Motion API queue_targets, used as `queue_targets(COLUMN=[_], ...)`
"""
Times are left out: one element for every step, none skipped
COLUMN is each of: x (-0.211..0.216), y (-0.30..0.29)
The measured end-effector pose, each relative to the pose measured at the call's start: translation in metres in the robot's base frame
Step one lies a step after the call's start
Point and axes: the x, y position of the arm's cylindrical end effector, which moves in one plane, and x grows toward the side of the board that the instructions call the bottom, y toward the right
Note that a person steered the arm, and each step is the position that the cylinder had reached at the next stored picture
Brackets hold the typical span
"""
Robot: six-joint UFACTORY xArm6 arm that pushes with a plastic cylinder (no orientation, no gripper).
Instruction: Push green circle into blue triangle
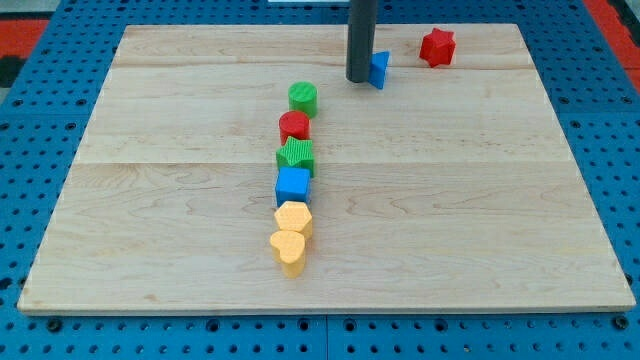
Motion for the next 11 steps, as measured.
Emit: queue_targets(x=[-0.016,-0.006,-0.002,-0.007,0.007,0.006,0.040,0.058,0.050,0.048,0.036], y=[-0.005,0.048,0.092,0.029,-0.017,-0.097,-0.137,-0.063,-0.033,-0.004,0.014])
